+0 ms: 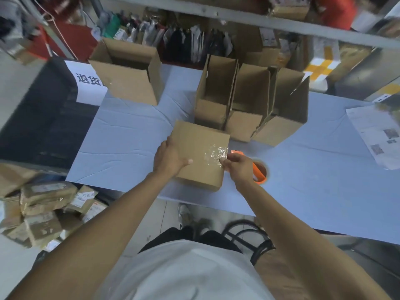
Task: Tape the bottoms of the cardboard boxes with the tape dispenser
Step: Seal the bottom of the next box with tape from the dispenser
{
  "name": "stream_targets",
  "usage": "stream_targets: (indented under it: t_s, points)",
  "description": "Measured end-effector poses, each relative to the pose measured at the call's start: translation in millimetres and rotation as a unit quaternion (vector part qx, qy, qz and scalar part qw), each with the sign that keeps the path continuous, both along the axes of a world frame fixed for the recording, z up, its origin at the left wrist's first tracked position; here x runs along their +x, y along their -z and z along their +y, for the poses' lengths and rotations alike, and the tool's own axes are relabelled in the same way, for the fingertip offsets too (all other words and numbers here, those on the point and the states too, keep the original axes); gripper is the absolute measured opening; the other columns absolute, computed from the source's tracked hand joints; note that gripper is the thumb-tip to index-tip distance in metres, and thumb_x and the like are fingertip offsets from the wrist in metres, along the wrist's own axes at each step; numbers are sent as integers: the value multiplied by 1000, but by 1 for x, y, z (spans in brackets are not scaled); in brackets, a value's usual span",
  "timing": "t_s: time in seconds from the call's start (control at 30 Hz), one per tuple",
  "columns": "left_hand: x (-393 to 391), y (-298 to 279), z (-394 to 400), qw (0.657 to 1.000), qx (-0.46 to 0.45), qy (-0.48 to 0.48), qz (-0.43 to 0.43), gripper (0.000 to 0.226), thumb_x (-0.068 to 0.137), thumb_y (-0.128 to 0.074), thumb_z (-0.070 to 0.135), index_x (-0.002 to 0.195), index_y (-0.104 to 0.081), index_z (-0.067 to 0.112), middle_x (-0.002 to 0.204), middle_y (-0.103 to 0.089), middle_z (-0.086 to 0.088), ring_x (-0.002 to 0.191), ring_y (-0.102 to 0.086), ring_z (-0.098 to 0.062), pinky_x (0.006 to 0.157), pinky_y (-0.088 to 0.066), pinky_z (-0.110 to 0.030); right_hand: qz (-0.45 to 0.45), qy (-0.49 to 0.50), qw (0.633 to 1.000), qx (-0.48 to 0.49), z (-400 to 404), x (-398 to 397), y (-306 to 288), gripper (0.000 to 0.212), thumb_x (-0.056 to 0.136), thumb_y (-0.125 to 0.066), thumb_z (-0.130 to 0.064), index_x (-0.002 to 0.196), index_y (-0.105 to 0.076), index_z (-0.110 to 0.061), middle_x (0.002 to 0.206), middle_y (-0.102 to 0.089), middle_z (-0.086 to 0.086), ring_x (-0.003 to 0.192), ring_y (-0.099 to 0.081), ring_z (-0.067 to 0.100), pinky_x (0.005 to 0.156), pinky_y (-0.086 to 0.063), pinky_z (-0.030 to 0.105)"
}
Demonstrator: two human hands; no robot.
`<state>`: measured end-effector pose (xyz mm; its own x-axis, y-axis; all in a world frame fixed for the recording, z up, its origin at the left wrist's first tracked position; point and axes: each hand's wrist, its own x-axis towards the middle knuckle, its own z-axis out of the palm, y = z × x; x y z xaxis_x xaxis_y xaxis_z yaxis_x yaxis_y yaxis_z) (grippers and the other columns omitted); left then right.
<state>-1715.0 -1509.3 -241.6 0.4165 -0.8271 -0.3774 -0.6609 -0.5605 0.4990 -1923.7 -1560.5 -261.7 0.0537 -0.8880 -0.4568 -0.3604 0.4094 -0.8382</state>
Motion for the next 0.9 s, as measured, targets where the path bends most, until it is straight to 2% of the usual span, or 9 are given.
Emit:
stream_targets:
  t_s: [0.13, 0.2, 0.3, 0.37, 0.5, 0.63, 0.7, 0.8, 0.9]
  points:
    - [7, -1, 5, 999, 20, -3, 27, 84, 69, -83, 47, 129, -43, 5, 127, -57, -16, 115, -54, -37, 85, -46, -40, 1, -5, 1000, 25, -1, 1, -4, 5, 88, -70, -6, 86, -74, -3, 75, -70, 4, 69, -63, 14, 66, -51, 25]
    - [7, -1, 8, 999, 3, -11, 30, 80, 69, -83, 47, 126, -46, 6, 123, -59, -14, 111, -56, -36, 80, -46, -38, 4, 0, 1000, 31, -1, 2, -5, 5, 88, -69, -5, 89, -75, -4, 75, -69, 2, 68, -61, 13, 63, -47, 20]
    - [12, 2, 14, 997, -13, -31, 71, 72, 71, -83, 42, 125, -48, 9, 119, -60, -9, 102, -57, -29, 74, -45, -34, 49, -43, 998, 5, -3, 0, -7, 14, 87, -69, -9, 73, -71, -9, 68, -64, 1, 66, -55, 15, 57, -41, 19]
    - [16, 5, 22, 990, -24, -63, 126, 63, 74, -82, 35, 121, -47, 12, 118, -58, -5, 95, -55, -22, 71, -44, -32, 59, -76, 995, -7, -2, -2, -8, 17, 84, -71, -14, 68, -67, -8, 66, -61, 1, 64, -51, 16, 56, -39, 23]
    - [19, 9, 38, 973, -42, -112, 197, 57, 80, -78, 25, 114, -34, 15, 115, -55, -9, 92, -57, -24, 80, -53, -41, 76, -87, 993, -21, 0, 3, -11, 19, 79, -74, -23, 79, -56, -18, 77, -63, 2, 69, -56, 17, 61, -43, 33]
    - [27, -1, 47, 958, -61, -118, 256, 79, 78, -81, 25, 139, -31, 22, 119, -57, -2, 103, -61, -22, 89, -55, -42, 57, -122, 990, -34, 1, 13, -16, 31, 81, -74, -30, 90, -47, -17, 80, -62, -1, 71, -59, 15, 58, -45, 30]
    - [31, -7, 52, 954, -83, -124, 262, 79, 79, -80, 23, 141, -31, 24, 119, -55, -2, 101, -61, -19, 89, -55, -44, 69, -148, 985, -50, 1, 16, -20, 38, 81, -75, -37, 100, -48, -18, 87, -63, -4, 74, -62, 13, 62, -51, 34]
    - [40, -16, 58, 943, -118, -140, 280, 67, 83, -77, 18, 133, -33, 25, 118, -53, -2, 99, -60, -15, 85, -57, -51, 27, -172, 982, -68, 2, 21, -25, 46, 82, -74, -27, 120, -48, -26, 99, -64, -10, 86, -65, 8, 66, -53, 27]
    - [51, -24, 64, 934, -147, -147, 291, 69, 84, -76, 14, 136, -33, 29, 128, -50, -1, 106, -59, -15, 87, -56, -46, -20, -172, 980, -97, 4, 29, -29, 45, 84, -73, -17, 121, -50, -29, 101, -62, -15, 93, -63, 9, 69, -52, 22]
